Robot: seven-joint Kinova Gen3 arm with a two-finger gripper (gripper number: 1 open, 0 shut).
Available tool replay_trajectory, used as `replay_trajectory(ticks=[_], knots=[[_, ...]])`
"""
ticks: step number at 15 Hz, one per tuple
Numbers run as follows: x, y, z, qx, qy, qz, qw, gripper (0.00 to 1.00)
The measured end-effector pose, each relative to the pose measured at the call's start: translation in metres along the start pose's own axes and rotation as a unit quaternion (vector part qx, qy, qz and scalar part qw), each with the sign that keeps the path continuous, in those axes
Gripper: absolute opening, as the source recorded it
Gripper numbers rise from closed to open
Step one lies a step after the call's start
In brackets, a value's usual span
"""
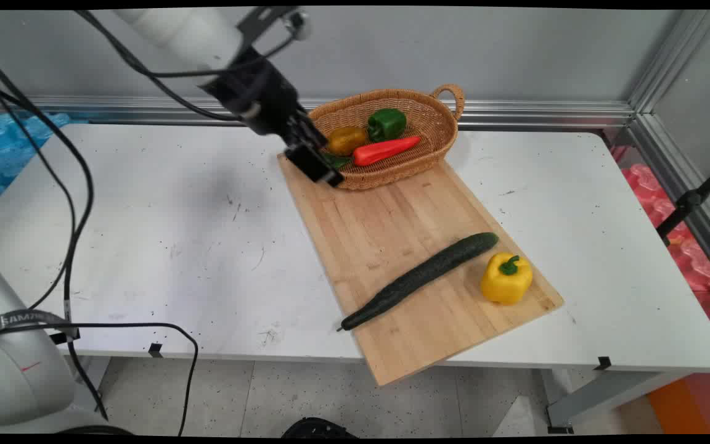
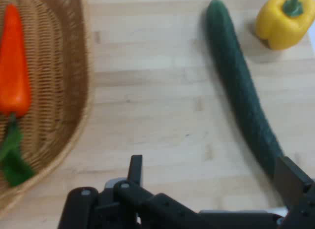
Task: Pick up the cucumber from the cutting board
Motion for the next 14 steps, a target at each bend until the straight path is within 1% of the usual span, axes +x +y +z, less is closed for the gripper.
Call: replay_trajectory(ticks=[2,5,9,14], knots=[[0.013,0.015,0.020,-0.003,0.000,-0.003,1.0000,1.00],[0.024,0.027,0.043,-0.003,-0.003,-0.006,1.0000,1.00],[0.041,0.046,0.094,-0.001,-0.011,-0.013,0.9999,1.00],[0.050,0.065,0.146,0.001,-0.025,-0.015,0.9996,1.00]])
